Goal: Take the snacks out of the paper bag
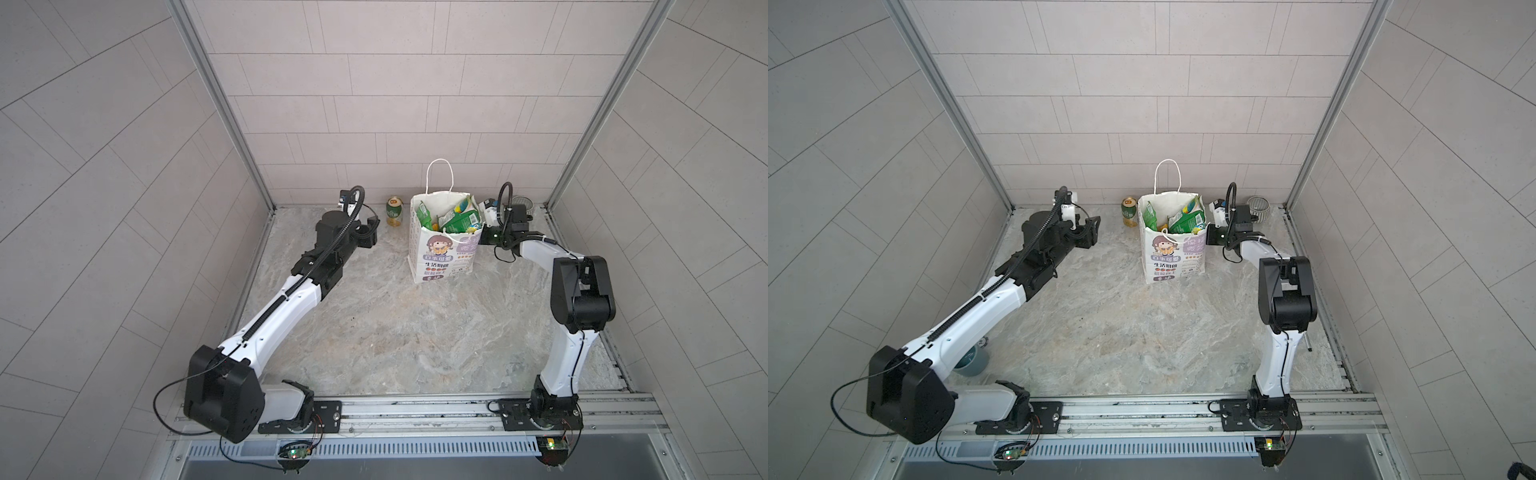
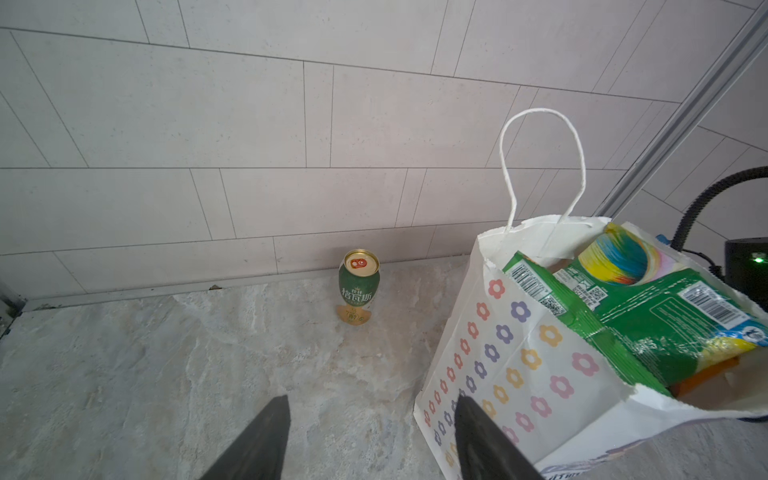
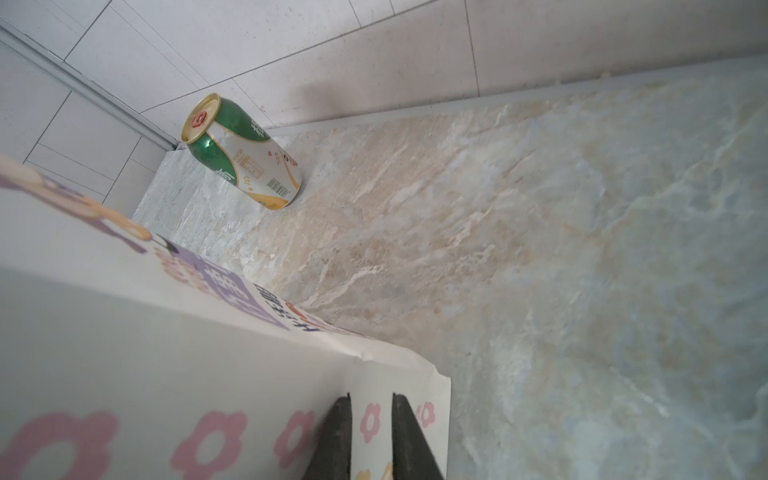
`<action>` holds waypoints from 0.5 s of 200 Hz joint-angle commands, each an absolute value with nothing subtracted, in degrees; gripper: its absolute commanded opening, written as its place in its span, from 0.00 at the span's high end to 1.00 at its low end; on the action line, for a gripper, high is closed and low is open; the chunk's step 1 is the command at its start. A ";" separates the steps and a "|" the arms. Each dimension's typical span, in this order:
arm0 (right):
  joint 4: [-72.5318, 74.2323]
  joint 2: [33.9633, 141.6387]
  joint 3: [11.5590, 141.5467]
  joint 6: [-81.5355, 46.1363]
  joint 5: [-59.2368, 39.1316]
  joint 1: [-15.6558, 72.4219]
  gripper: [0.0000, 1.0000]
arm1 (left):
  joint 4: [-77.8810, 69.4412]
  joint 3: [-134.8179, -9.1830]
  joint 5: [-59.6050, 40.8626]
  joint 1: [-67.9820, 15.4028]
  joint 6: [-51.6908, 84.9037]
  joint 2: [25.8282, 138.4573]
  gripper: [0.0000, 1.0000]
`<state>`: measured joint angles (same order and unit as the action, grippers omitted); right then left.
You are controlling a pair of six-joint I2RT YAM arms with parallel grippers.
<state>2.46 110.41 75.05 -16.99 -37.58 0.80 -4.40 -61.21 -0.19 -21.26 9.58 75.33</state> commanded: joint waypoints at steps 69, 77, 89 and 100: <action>7.79 97.21 62.85 -29.09 -17.74 17.55 0.77 | -5.93 -54.00 2.47 -15.82 8.79 68.07 0.32; 8.43 96.28 62.05 -30.48 -17.06 18.63 0.76 | -5.98 -54.01 2.05 -15.78 8.60 67.94 0.32; 7.99 94.74 61.77 -32.00 -16.29 20.08 0.76 | -6.07 -54.43 1.70 -15.70 8.44 68.01 0.32; 8.32 92.84 60.74 -33.48 -15.39 21.35 0.76 | -5.55 -55.24 1.28 -15.44 8.75 68.35 0.30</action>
